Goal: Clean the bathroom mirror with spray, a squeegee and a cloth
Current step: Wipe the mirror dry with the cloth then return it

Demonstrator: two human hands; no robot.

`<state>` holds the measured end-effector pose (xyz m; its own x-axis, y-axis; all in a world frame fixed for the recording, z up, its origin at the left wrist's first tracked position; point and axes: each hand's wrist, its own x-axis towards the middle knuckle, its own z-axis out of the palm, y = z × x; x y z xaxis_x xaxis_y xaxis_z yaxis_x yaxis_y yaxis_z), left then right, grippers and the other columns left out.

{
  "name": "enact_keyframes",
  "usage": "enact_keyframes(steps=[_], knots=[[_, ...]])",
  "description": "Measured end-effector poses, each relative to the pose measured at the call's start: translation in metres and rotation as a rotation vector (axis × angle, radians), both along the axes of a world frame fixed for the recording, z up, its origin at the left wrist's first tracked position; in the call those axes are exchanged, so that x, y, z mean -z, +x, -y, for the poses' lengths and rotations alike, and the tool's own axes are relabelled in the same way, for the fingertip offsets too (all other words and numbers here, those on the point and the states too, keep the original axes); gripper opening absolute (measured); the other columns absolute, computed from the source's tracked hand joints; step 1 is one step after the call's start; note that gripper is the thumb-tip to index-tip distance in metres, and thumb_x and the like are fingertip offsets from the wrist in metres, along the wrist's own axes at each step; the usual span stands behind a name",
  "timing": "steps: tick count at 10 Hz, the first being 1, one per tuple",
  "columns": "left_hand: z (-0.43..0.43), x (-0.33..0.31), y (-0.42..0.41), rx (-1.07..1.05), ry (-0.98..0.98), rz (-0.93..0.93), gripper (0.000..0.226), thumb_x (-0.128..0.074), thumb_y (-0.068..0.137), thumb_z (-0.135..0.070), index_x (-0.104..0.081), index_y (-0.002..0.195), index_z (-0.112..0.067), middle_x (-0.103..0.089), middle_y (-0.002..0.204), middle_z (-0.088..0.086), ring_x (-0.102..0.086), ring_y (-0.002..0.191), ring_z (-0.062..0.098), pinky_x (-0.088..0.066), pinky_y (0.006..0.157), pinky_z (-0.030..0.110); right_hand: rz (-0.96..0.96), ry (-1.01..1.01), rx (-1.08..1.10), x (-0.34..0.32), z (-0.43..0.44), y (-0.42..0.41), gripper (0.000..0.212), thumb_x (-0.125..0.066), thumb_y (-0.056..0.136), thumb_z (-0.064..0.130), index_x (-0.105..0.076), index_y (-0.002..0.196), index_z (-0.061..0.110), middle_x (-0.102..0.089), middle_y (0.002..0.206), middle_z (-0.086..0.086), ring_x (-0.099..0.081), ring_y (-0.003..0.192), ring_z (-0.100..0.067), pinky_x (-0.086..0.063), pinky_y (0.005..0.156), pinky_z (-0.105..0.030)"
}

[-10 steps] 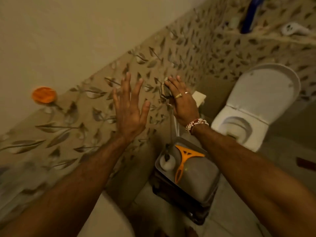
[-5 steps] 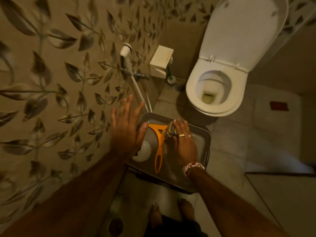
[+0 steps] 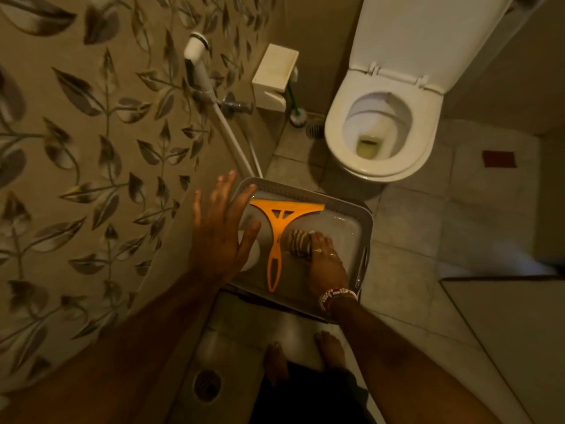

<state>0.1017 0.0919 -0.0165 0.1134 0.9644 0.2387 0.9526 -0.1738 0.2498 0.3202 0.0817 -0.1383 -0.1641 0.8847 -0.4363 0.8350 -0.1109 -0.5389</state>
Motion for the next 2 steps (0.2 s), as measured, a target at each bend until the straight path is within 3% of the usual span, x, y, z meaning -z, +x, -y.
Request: enact_keyframes(steps=[2], knots=[[-0.012, -0.039, 0.012, -0.023, 0.023, -0.003, 0.06, -0.035, 0.105, -0.047, -0.047, 0.154, -0.013, -0.033, 0.167, 0.021, -0.032, 0.154, 0.04, -0.021, 0.119, 0.07, 0.049, 0.11, -0.12, -0.043, -0.027, 0.004, 0.065, -0.042, 0.101, 0.02, -0.015, 0.159, 0.008, -0.012, 0.168, -0.012, -0.009, 0.156, -0.028, -0.013, 0.126, -0.041]])
